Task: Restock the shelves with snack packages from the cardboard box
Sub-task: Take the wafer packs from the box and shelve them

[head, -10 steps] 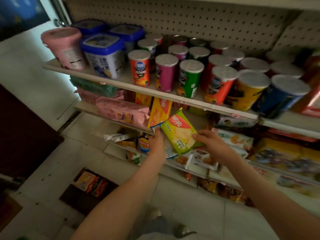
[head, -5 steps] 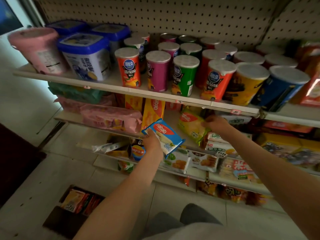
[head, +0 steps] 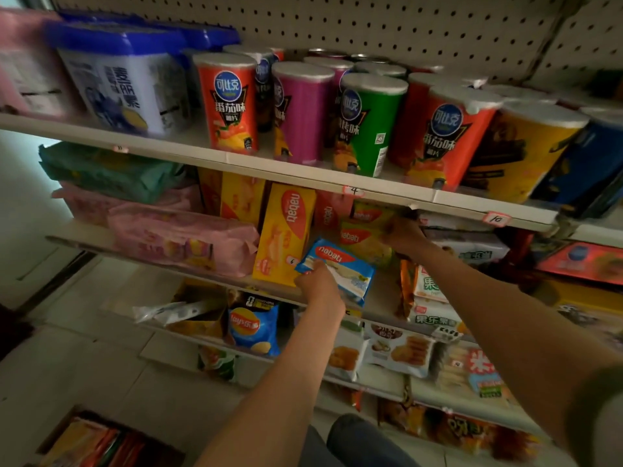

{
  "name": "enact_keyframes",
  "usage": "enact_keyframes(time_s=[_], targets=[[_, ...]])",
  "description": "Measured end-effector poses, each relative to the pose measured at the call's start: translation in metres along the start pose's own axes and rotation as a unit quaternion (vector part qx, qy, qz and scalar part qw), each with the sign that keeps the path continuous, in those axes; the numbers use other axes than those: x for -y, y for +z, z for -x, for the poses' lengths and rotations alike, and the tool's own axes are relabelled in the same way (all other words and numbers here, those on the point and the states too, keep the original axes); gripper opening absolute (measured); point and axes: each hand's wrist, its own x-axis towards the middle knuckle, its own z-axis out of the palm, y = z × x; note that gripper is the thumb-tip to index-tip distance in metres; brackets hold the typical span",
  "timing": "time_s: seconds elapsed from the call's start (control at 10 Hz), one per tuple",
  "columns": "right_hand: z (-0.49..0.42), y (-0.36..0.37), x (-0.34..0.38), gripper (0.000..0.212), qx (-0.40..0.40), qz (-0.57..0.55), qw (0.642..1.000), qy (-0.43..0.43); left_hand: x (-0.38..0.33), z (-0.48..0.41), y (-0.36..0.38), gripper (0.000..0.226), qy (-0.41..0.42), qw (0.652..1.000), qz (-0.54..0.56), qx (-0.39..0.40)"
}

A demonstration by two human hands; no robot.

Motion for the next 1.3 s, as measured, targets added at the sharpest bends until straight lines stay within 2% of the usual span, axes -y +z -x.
enact_keyframes(time_s=[0.1, 0.3, 0.4, 0.5, 0.6, 0.7, 0.8, 0.9, 1.0, 1.1, 1.2, 1.3], targets=[[-0.018, 0.011, -0.008, 0.030, -0.014, 0.014, 1.000, 0.015, 0.010, -0.026, 0.008, 0.034, 0.012, 0.995, 0.098, 0.029], [-0.044, 0.020, -0.016, 0.060, -0.034, 0.065, 0.997, 0.008, 0.022, -0.044, 0.017, 0.040, -0.013, 0.992, 0.101, 0.077], [-0.056, 0.021, -0.021, 0.053, -0.050, 0.035, 0.998, 0.021, 0.022, -0.047, 0.025, 0.042, 0.003, 0.993, 0.074, 0.088], [-0.070, 0.024, -0.027, 0.053, -0.073, 0.033, 0.997, 0.007, 0.016, -0.051, 0.029, 0.033, 0.030, 0.995, 0.012, 0.095], [-0.083, 0.029, -0.038, 0.051, -0.076, 0.082, 0.994, -0.006, 0.006, -0.061, 0.029, 0.044, 0.086, 0.989, -0.091, 0.075], [-0.091, 0.031, -0.039, 0.047, -0.102, 0.143, 0.984, -0.023, -0.005, -0.068, 0.029, 0.049, 0.131, 0.961, -0.234, 0.071], [-0.091, 0.028, -0.039, 0.074, -0.058, 0.268, 0.961, -0.021, -0.018, -0.068, 0.030, 0.034, 0.149, 0.915, -0.358, 0.111], [-0.091, 0.025, -0.039, 0.088, -0.039, 0.352, 0.935, -0.036, -0.021, -0.070, 0.032, 0.025, 0.150, 0.873, -0.437, 0.156], [-0.094, 0.023, -0.042, 0.074, -0.056, 0.321, 0.945, -0.028, -0.022, -0.070, 0.032, 0.039, 0.197, 0.841, -0.478, 0.162], [-0.090, 0.021, -0.039, 0.058, -0.061, 0.296, 0.952, -0.046, -0.023, -0.076, 0.031, 0.049, 0.219, 0.828, -0.494, 0.149], [-0.075, 0.019, -0.030, 0.059, -0.067, 0.287, 0.954, -0.058, -0.027, -0.073, 0.031, 0.050, 0.237, 0.817, -0.505, 0.147], [-0.066, 0.020, -0.025, 0.066, -0.040, 0.172, 0.969, -0.173, -0.027, -0.072, 0.031, 0.051, 0.249, 0.815, -0.502, 0.152]])
